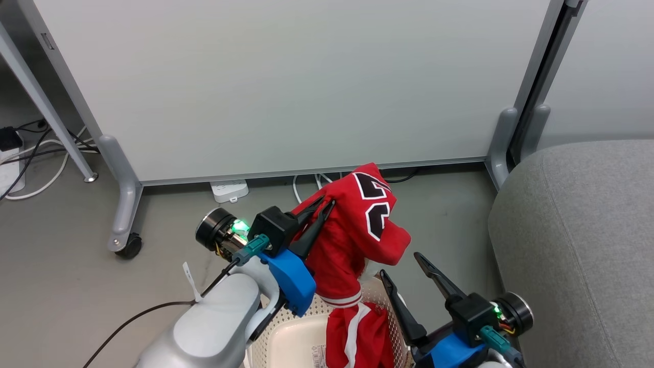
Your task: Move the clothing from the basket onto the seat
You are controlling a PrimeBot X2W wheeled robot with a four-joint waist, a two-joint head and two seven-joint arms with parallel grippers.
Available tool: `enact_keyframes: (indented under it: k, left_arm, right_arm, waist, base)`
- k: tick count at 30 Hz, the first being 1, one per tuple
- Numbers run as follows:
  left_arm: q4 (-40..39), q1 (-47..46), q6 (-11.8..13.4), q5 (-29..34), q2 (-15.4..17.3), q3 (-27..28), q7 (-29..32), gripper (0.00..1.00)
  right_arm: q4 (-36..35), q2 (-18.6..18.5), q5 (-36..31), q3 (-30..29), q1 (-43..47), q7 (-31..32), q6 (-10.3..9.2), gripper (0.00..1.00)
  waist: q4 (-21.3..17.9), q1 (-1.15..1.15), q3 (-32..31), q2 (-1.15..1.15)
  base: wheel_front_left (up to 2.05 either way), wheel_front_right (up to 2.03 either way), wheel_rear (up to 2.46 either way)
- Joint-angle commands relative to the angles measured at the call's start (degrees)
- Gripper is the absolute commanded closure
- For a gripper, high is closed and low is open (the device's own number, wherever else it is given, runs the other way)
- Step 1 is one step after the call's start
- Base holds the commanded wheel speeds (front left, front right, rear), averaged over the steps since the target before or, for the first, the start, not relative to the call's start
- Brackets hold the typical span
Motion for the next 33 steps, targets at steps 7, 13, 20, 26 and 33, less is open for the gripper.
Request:
enact_keyframes:
  k: [7,13,20,26,33]
  left_arm:
    - [-0.4,-0.2,-0.1,0.3,-0.1,0.3,-0.3,1.00]
    - [-0.5,-0.7,-0.4,0.6,-0.4,0.1,-0.3,1.00]
    - [-0.5,-1.4,-0.7,0.8,-0.9,-0.1,-0.3,1.00]
    - [-0.3,-1.7,-1.1,1.1,-1.1,-0.1,-0.3,1.00]
    - [-0.1,-1.8,-1.2,1.4,-1.2,0.1,-0.3,1.00]
  right_arm:
    - [3.5,-0.2,1.2,3.9,-6.0,-0.1,-0.02,0.00]
    - [7.4,-0.2,3.2,5.9,-10.7,-0.1,-0.02,0.00]
    - [11.5,-0.1,4.9,8.1,-15.3,-0.1,-0.02,0.00]
    - [13.3,-0.2,5.9,8.9,-17.3,-0.1,-0.02,0.19]
    - [14.0,-0.2,7.2,9.4,-18.3,-0.1,-0.02,1.00]
  waist:
    - [0.7,-0.01,0.5,0.00]
    - [1.4,-0.01,1.2,0.00]
    - [2.1,-0.01,2.1,0.00]
    - [2.3,-0.01,2.7,0.00]
    - [2.1,-0.01,3.0,0.00]
  base:
    - [0.00,0.00,0.00]
    - [0.00,0.00,0.00]
    - [0.00,0.00,0.00]
    - [0.00,0.00,0.00]
    - [0.00,0.00,0.00]
